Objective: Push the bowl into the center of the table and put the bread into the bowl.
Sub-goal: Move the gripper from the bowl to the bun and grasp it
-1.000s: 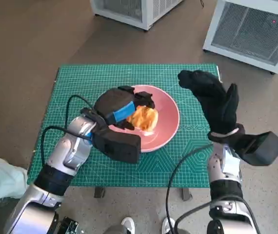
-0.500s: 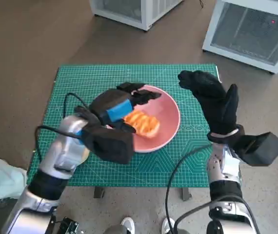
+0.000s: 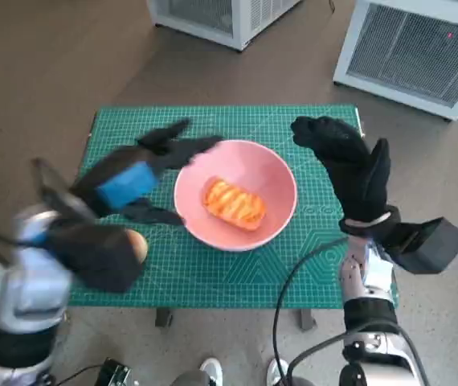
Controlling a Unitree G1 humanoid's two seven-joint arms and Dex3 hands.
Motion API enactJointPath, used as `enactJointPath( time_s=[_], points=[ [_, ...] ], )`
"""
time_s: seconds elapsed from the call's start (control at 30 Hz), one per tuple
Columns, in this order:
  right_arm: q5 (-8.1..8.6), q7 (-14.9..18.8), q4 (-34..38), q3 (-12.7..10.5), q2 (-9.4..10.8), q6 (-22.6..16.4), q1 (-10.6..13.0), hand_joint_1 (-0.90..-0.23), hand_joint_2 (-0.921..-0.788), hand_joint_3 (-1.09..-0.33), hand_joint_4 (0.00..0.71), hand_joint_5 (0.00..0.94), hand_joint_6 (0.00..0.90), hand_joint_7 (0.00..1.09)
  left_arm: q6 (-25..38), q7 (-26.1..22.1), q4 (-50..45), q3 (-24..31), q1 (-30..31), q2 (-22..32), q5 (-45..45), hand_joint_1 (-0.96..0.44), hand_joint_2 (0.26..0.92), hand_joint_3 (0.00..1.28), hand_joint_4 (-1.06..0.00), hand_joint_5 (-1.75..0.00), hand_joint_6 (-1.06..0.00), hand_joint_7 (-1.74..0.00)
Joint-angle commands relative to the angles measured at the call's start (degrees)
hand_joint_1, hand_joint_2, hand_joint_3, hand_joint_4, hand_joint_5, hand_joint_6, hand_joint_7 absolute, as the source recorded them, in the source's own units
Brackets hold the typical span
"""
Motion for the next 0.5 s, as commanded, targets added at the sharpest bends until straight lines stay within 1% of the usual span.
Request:
enactJointPath(
  time_s=[0.03,0.27,0.5],
  points=[
    [0.07,0.6,0.6,0.2,-0.1,0.7,0.9,-0.715,-0.921,-0.768,0.177,0.000,-0.001,0.58,0.6,-1.6,-3.9,4.9,5.9,3.4,-2.3,-0.21,0.746,0.00,-0.07,-0.01,-0.29,-0.02],
    [0.22,1.1,1.3,0.1,-0.2,0.9,0.6,-0.715,-0.921,-0.768,0.178,0.000,-0.001,0.58,1.9,-4.0,-7.9,10.1,13.3,7.4,-2.9,-0.22,0.749,0.00,-0.09,-0.01,-0.29,-0.02],
    [0.26,1.5,1.8,0.1,-0.2,1.1,0.1,-0.713,-0.921,-0.768,0.180,0.001,-0.001,0.58,3.7,-5.4,-10.7,11.7,19.4,9.4,-1.9,-0.22,0.750,0.00,-0.10,-0.01,-0.30,-0.02]
  ],
)
